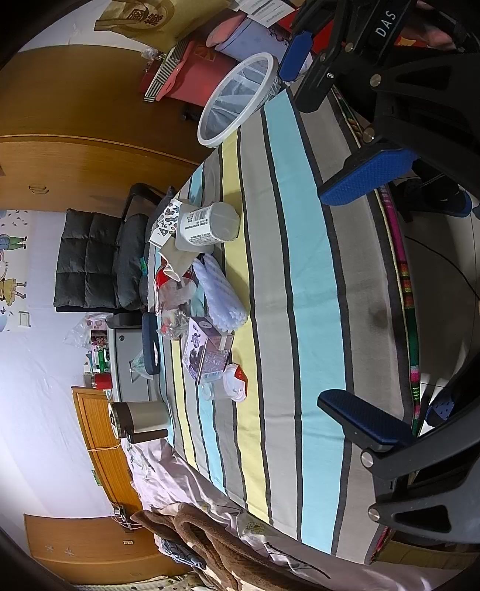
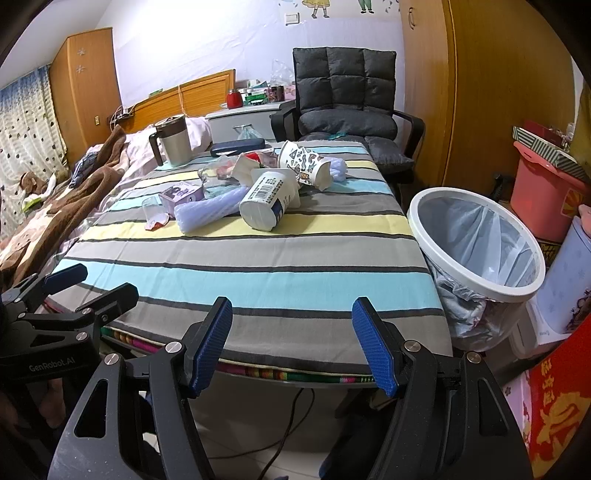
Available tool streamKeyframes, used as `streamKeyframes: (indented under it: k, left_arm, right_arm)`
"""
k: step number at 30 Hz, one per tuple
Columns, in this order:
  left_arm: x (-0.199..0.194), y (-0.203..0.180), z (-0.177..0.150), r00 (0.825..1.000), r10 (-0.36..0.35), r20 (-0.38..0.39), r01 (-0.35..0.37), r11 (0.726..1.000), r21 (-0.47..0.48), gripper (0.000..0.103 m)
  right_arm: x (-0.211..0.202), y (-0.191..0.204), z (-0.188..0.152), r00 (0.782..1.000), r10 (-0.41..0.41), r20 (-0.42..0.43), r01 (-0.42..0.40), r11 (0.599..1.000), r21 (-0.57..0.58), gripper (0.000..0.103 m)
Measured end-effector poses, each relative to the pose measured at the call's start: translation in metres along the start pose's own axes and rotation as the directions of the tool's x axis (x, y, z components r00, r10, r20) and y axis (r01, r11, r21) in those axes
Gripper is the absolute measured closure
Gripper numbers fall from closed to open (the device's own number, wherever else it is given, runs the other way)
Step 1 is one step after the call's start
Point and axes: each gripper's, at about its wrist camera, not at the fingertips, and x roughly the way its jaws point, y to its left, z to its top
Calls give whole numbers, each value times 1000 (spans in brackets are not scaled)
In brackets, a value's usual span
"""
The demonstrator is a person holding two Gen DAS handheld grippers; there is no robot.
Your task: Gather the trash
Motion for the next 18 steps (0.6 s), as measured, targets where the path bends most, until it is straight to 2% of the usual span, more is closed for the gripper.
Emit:
streamKeyframes:
  k: [18]
  left_arm:
    - [0, 0, -1, 1000, 0, 2, 0, 1000, 0, 2]
  right_arm:
    - [0, 0, 1, 1000, 0, 1, 0, 1000, -5, 34]
